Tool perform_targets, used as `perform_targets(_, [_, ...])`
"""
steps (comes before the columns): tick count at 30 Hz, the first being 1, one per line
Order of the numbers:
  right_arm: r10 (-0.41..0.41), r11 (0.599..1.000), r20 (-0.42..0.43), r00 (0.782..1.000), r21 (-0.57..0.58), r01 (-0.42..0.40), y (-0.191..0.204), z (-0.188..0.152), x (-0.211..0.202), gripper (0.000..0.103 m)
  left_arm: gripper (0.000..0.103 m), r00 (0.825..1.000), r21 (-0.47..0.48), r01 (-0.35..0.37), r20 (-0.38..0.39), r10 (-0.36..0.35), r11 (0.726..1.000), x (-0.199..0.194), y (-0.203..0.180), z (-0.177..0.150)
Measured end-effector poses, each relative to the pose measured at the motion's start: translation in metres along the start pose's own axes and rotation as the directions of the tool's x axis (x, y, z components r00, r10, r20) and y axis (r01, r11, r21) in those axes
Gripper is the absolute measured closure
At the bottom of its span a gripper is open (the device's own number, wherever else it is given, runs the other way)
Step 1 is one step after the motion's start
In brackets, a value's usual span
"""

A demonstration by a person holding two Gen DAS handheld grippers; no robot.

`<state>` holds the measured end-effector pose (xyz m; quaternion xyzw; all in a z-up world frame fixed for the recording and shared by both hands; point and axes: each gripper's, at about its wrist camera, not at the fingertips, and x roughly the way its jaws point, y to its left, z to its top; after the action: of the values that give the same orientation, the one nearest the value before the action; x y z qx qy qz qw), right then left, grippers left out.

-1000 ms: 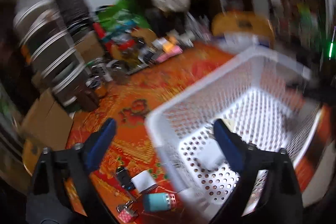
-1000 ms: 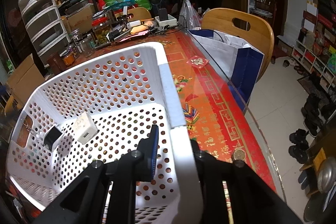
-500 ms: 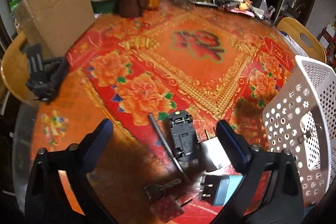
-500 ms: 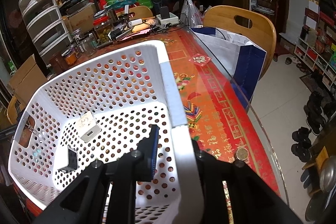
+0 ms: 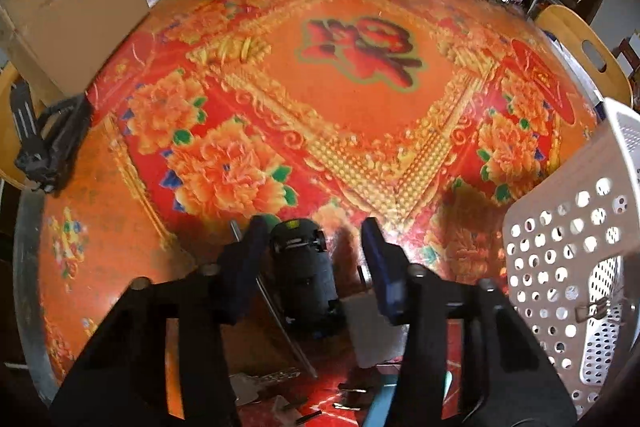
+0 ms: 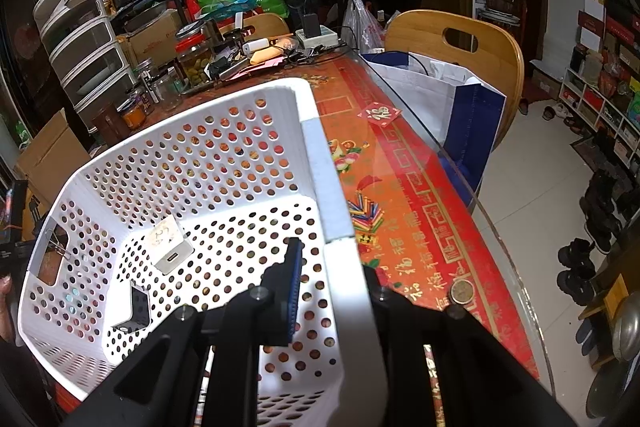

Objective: Organize rigid objects
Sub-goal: 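Grasp the black toy car with the left tool, then drop the black toy car into the basket from the left tool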

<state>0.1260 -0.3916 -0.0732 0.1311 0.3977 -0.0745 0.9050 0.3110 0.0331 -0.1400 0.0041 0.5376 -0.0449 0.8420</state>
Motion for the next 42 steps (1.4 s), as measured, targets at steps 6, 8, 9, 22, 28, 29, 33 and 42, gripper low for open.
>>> perform_targets(6, [0.002,1.0,0.002,1.0,0.0,-0.002,0.0,0.0,0.0,0.086,0.072,1.0,-0.001,-0.014,-0.014,0.014,1.0,0.008,-0.002,-0.003])
perform_targets(8, [0.006,1.0,0.004,1.0,0.0,-0.006,0.0,0.0,-0.001,0.086,0.075,1.0,0.002,-0.023,-0.018,0.023,1.0,0.01,-0.002,-0.003])
perform_targets(9, [0.006,1.0,0.004,1.0,0.0,-0.006,0.0,0.0,-0.001,0.086,0.075,1.0,-0.001,-0.026,-0.013,0.026,1.0,0.01,-0.002,-0.004])
perform_targets(22, [0.008,1.0,0.005,1.0,-0.001,-0.008,0.0,0.001,0.0,0.086,0.076,0.956,0.003,-0.147,0.256,0.141,0.989,-0.064,0.001,-0.012])
perform_targets(28, [0.008,1.0,0.005,1.0,-0.001,-0.008,0.0,0.001,0.0,0.086,0.076,0.894,0.031,-0.241,0.397,0.209,0.97,-0.112,-0.004,-0.017])
perform_targets(29, [0.009,1.0,0.005,1.0,-0.001,-0.009,0.0,0.002,0.0,0.086,0.076,0.888,0.038,-0.256,0.405,0.219,0.966,-0.117,-0.006,-0.018])
perform_targets(33, [0.011,1.0,0.006,1.0,-0.002,-0.011,0.001,0.002,-0.001,0.086,0.076,0.88,0.041,-0.273,0.415,0.232,0.961,-0.132,-0.008,-0.018])
perform_targets(42, [0.011,1.0,0.006,1.0,-0.003,-0.011,0.001,0.002,-0.001,0.086,0.076,0.851,0.059,-0.312,0.462,0.251,0.948,-0.16,-0.029,-0.025])
